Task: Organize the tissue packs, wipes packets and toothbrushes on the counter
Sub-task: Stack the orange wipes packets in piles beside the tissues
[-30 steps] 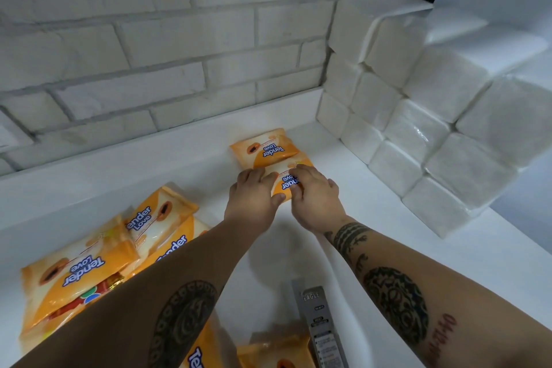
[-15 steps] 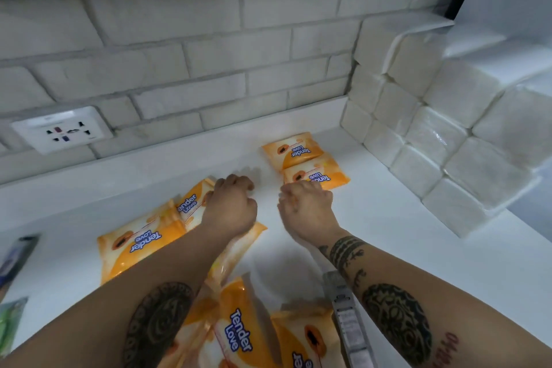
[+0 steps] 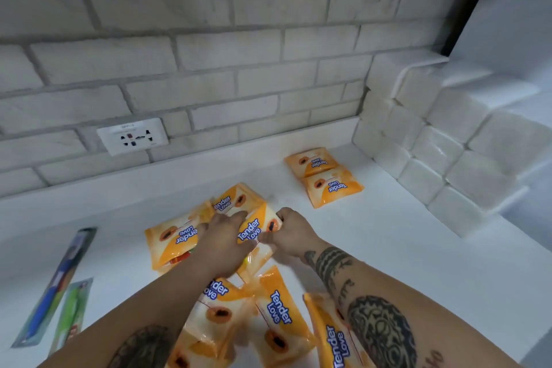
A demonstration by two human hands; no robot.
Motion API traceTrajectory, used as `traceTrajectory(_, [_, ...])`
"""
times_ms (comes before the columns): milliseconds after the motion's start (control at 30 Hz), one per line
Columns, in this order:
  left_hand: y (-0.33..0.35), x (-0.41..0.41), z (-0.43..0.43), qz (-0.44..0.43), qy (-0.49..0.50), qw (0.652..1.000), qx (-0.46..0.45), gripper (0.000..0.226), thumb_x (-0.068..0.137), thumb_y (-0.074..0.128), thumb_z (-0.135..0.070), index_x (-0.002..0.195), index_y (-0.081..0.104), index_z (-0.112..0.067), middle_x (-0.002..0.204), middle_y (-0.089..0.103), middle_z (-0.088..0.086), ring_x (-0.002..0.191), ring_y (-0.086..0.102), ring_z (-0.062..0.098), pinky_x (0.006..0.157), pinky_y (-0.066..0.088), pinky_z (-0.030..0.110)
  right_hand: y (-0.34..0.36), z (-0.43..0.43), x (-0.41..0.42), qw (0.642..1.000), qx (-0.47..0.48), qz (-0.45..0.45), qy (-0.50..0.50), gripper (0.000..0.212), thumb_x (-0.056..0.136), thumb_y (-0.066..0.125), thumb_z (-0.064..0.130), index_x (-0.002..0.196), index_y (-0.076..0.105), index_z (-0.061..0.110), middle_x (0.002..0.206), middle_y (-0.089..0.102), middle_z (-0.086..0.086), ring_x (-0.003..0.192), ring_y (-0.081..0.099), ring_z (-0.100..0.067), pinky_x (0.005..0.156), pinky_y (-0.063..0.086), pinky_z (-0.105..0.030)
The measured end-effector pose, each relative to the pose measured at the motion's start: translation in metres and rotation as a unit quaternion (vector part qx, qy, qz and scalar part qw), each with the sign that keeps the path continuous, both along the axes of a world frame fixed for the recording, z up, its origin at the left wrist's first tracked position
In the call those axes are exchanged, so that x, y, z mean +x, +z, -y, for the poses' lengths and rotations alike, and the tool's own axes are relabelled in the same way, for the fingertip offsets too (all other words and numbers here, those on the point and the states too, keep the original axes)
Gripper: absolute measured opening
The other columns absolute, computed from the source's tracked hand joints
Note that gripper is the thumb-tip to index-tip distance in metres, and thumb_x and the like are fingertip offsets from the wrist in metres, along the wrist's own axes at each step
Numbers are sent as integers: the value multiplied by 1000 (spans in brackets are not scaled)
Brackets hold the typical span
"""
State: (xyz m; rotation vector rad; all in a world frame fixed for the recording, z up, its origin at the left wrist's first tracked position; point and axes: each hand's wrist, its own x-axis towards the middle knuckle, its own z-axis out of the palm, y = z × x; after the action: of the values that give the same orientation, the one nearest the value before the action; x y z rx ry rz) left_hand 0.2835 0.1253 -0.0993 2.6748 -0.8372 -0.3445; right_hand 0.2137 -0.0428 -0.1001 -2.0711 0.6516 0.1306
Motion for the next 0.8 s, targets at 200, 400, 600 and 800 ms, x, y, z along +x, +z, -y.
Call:
traceTrajectory(200, [36, -10, 6, -307, 141, 864, -373, 40, 86, 83, -33, 120, 68, -17, 120, 75, 7, 103, 74, 24, 95, 58, 44, 50, 0, -51, 956, 205, 152, -145, 30, 89, 81, 19, 111, 60, 20, 97, 73, 6, 83, 68, -9, 71, 52, -27])
traceTrajectory(400, [60, -41, 23, -447, 111, 783, -418, 20, 95, 71, -10, 113, 70, -3, 103, 79, 16, 90, 77, 34, 84, 63, 51, 74, -17, -102, 926, 249, 187, -212, 23, 96, 70, 43, 107, 69, 22, 97, 78, 4, 90, 72, -15, 78, 55, -33])
traceTrajectory(600, [65, -71, 40, -474, 73, 788, -386, 24, 95, 71, -11, 118, 69, -6, 105, 79, 14, 100, 75, 38, 89, 60, 53, 73, -10, -141, 911, 202, 220, -285, 26, 91, 78, 36, 108, 73, 16, 98, 81, -4, 93, 77, -26, 83, 60, -42])
traceTrajectory(800, [66, -93, 75, -489, 44, 785, -377, 17, 100, 66, -28, 112, 71, -17, 97, 81, 5, 81, 77, 21, 66, 58, 32, 80, 21, -167, 896, 177, 244, -325, 27, 89, 82, 24, 109, 70, 9, 93, 81, -7, 79, 78, -24, 63, 62, -34])
